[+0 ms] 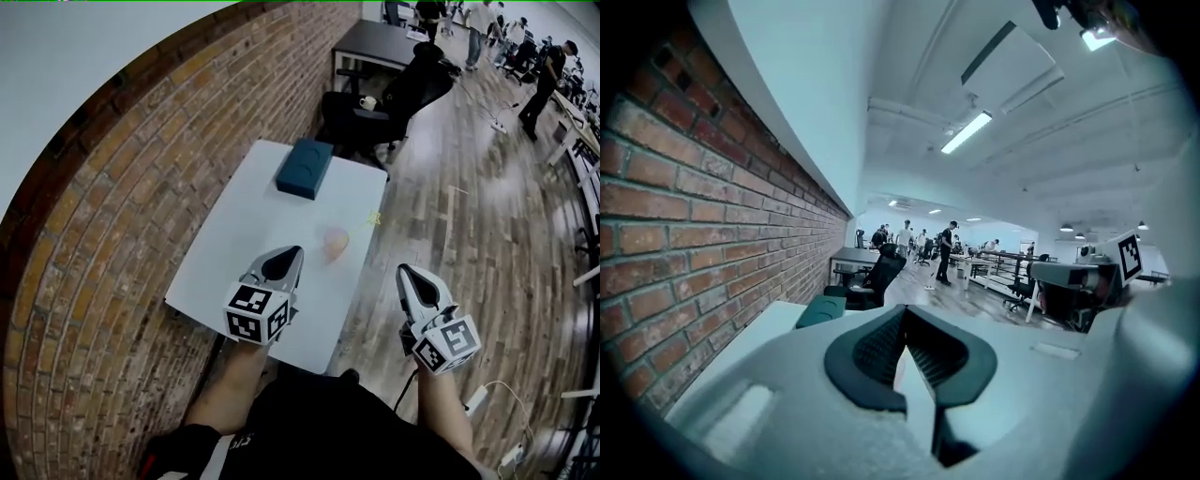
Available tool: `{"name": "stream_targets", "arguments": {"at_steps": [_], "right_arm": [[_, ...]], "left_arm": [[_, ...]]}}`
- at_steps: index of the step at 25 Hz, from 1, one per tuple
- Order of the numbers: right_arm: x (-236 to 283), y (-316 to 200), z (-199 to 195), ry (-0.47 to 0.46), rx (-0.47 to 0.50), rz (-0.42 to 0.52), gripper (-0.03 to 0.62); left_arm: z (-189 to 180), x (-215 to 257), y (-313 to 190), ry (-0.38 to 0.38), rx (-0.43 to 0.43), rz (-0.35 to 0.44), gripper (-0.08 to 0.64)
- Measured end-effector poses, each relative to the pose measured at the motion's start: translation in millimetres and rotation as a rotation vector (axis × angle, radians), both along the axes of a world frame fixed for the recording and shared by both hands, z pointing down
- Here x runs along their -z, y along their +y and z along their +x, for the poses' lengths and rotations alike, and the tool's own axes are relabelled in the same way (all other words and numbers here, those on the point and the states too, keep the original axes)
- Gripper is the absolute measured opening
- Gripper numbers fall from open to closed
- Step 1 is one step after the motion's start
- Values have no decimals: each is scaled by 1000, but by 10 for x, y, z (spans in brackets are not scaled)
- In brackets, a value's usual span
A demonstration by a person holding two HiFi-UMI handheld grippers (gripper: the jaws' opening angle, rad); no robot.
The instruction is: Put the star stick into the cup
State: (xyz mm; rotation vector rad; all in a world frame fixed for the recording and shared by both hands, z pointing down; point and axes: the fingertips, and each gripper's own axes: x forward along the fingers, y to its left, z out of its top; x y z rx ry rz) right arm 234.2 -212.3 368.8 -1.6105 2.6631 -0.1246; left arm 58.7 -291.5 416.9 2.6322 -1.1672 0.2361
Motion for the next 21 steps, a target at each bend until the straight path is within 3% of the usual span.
{"name": "stream_targets", "arguments": {"at_steps": [4,9,12,16,21], "right_arm": [[-37,-35,301,10,-58,0,-3],[-96,-115,669,13,-137,-8,-3],[-115,-204,571,40,-126,8,-3],[-78,-341,321,65,-85,35,-3],[-56,-327,230,73,-67,38,-3]], "left_arm": [[65,60,-78,-23,9,36,6],[-143,176,-260,-78,87,104,6],[-131,78,-314,-76,93,109,6],[-131,56,-312,5,121,75,6],[-173,39,-241,-31,117,85,6]]}}
